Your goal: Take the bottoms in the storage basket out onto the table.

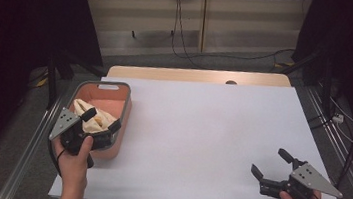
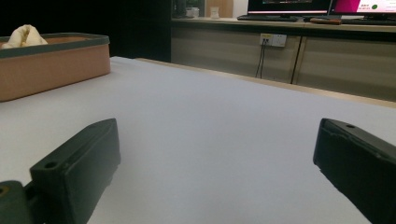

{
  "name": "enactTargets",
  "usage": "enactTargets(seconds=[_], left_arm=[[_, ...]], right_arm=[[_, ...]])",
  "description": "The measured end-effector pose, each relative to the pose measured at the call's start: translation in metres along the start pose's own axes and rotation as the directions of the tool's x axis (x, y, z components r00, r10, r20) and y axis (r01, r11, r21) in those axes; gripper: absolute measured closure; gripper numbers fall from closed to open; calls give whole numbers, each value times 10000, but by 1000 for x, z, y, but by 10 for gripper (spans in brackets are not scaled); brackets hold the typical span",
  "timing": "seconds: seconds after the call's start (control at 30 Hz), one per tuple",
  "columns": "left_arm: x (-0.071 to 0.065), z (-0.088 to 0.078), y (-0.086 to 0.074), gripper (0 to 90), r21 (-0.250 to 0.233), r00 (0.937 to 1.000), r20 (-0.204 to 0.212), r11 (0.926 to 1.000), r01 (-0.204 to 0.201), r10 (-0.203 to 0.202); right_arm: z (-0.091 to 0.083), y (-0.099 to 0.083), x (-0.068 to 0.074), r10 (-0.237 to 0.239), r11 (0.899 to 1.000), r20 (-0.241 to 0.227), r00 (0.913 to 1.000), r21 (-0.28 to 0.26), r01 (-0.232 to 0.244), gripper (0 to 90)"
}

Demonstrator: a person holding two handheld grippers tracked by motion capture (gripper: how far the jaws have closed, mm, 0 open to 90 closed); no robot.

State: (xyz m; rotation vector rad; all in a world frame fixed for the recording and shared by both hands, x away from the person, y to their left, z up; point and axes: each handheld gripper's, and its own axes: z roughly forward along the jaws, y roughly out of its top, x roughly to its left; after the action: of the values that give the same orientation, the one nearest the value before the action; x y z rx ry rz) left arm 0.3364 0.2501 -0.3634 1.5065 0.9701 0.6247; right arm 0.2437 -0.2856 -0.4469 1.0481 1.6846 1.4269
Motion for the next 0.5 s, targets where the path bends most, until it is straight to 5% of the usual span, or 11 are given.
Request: enactTargets(seconds=[0.5], left_arm=[[21, 20, 10, 26, 756, 9967, -755, 9966, 340, -283]], right_arm=[[1, 0, 0, -76, 9999, -9, 10000, 67, 76, 8]])
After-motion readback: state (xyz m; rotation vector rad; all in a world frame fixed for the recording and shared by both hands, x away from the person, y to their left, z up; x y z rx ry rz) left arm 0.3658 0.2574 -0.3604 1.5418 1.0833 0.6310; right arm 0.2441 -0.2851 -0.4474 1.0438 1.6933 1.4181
